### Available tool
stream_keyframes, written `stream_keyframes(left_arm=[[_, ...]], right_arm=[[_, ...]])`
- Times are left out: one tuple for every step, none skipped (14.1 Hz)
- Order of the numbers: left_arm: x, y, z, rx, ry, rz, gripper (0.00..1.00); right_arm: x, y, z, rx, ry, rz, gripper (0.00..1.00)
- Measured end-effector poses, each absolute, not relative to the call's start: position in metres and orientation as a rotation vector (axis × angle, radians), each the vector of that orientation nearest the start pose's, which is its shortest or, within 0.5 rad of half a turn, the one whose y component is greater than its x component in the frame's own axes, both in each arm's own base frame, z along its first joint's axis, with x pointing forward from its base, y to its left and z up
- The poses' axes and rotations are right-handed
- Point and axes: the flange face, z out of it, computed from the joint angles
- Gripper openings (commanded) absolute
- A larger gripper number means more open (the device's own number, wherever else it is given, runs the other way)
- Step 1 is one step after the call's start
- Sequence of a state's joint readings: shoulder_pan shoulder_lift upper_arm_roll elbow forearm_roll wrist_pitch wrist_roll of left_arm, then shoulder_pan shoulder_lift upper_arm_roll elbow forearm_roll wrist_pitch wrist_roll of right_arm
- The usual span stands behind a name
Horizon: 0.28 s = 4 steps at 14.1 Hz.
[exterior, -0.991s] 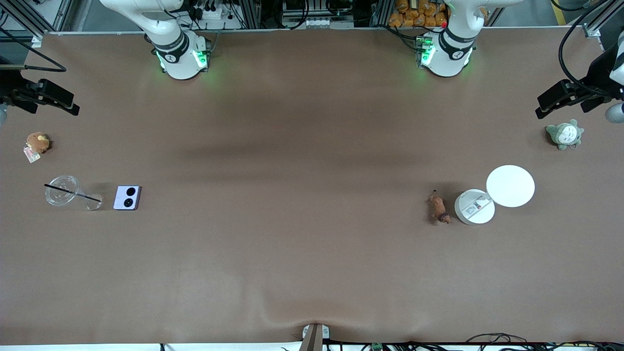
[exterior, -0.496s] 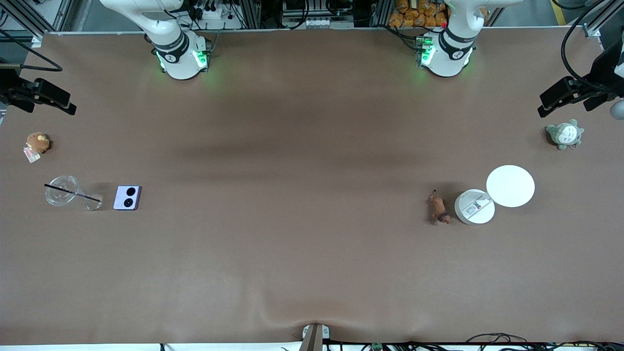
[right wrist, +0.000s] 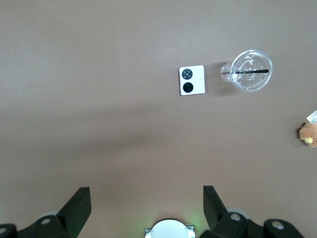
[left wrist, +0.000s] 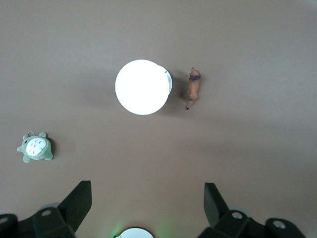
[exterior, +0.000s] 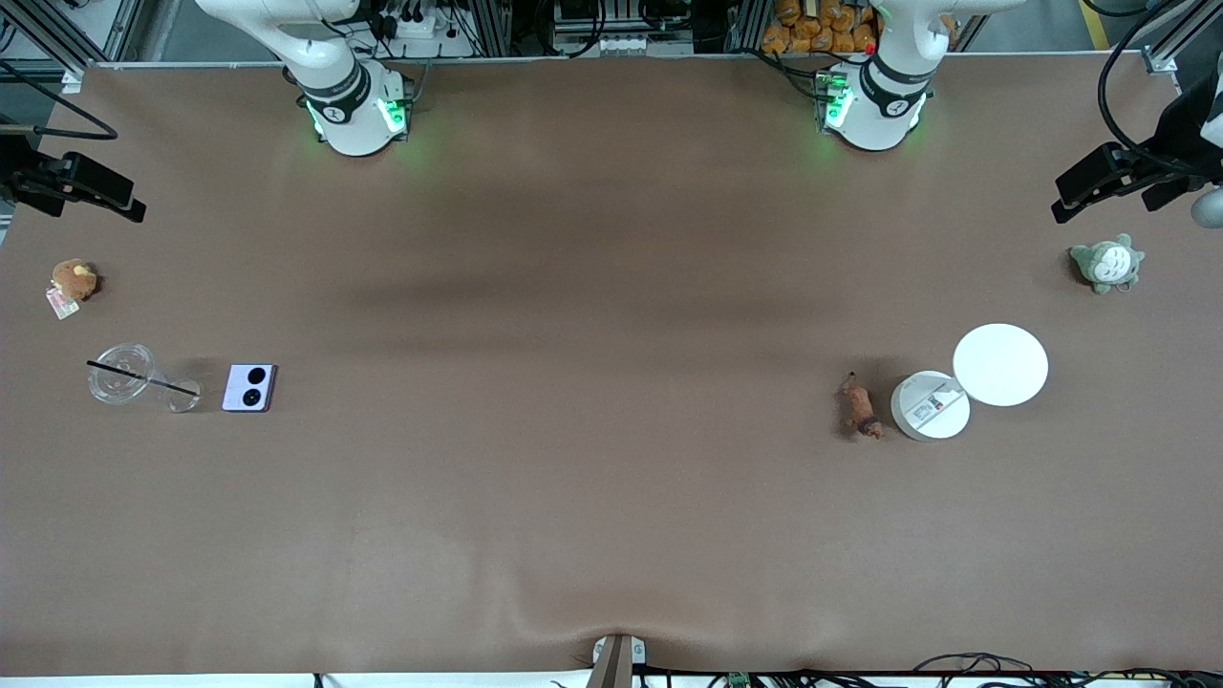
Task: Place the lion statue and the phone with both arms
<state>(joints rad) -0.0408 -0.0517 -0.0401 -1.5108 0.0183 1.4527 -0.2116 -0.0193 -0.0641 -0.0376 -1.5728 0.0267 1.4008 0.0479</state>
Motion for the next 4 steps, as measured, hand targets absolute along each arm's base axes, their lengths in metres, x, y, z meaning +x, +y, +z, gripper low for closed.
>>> stream_keyframes(left_arm=[[0.5239,-0.0410,0.6698,-3.113,-0.207,0.010,1.00],[0.5238,-0.0410,0.6697,-3.113,-0.207,0.012,1.00],[0.5237,-0.0410,0.6697,-3.113,-0.207,0.012,1.00],[0.5238,-0.0409,0.6699,-3.113,-0.207,0.011,1.00]], right_arm=[[0.5155,-0.0271,0.6440,-3.104,0.158,0.168,1.00],[0.5155,-0.0271,0.6440,-3.104,0.158,0.168,1.00],[0.5155,-0.0271,0.6439,-3.104,0.158,0.168,1.00],[0.5154,-0.0271,0.6438,-3.104,0.158,0.169,1.00]])
